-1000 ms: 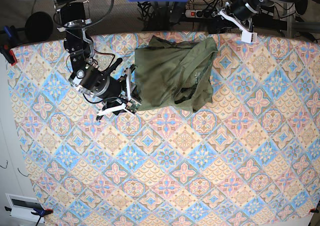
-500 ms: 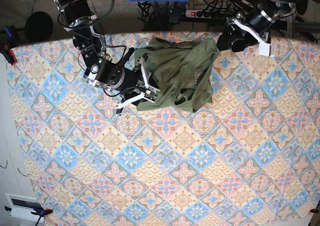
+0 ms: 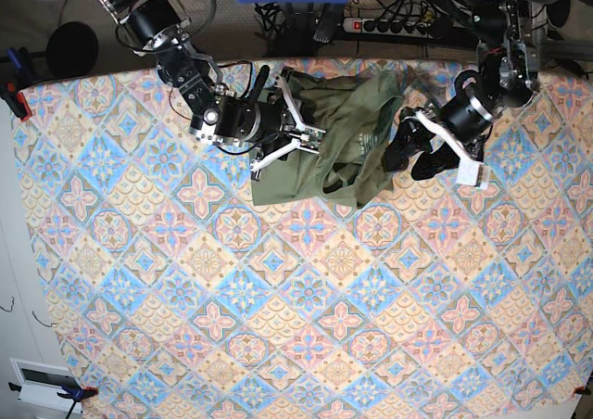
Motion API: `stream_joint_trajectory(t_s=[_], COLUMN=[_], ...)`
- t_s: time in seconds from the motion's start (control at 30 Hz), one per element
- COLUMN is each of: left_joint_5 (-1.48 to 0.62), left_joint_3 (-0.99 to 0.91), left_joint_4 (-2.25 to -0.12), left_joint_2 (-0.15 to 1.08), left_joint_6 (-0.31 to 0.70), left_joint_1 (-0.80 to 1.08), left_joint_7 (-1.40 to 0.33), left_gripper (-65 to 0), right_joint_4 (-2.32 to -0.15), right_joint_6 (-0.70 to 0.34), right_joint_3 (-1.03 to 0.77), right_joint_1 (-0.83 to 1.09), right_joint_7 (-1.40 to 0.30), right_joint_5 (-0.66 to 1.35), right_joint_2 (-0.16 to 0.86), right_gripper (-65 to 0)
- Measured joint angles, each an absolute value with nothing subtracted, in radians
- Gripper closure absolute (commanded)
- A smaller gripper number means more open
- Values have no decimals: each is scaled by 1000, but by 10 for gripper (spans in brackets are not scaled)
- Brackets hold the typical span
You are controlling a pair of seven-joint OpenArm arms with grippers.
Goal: Layout the t-shirt on the table in an organized manner, then fold the t-shirt properly
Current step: 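Grasp the shirt's side edges with both grippers and pull them flat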
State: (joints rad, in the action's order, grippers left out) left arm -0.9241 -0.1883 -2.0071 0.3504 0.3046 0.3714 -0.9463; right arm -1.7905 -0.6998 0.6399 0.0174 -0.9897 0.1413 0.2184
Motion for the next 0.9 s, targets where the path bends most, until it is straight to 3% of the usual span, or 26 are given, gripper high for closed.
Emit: stream_joint_trajectory(t_s=[0.47,0.73,0.9], left_joint_5=[-626,-532,-531], left_joint_3=[90,156,44], left_joint_4=[-1816,-1739,-1740], left_joint_2=[287,264,284], left_joint_6=[297,303,296], left_joint_1=[151,83,86], left_joint_7=[-946,-889,-887], left_gripper=[-368,0,0], right_joint_4=[-1773,-1773,-1750], right_joint_6=[-699,-699,-699], right_joint_3=[640,640,637], right_joint_1=[17,15,14], right_joint_7=[-987,-987,-982], right_joint_5=[142,142,145], right_joint_2=[219,218,218], right_gripper=[-153,-153,-153])
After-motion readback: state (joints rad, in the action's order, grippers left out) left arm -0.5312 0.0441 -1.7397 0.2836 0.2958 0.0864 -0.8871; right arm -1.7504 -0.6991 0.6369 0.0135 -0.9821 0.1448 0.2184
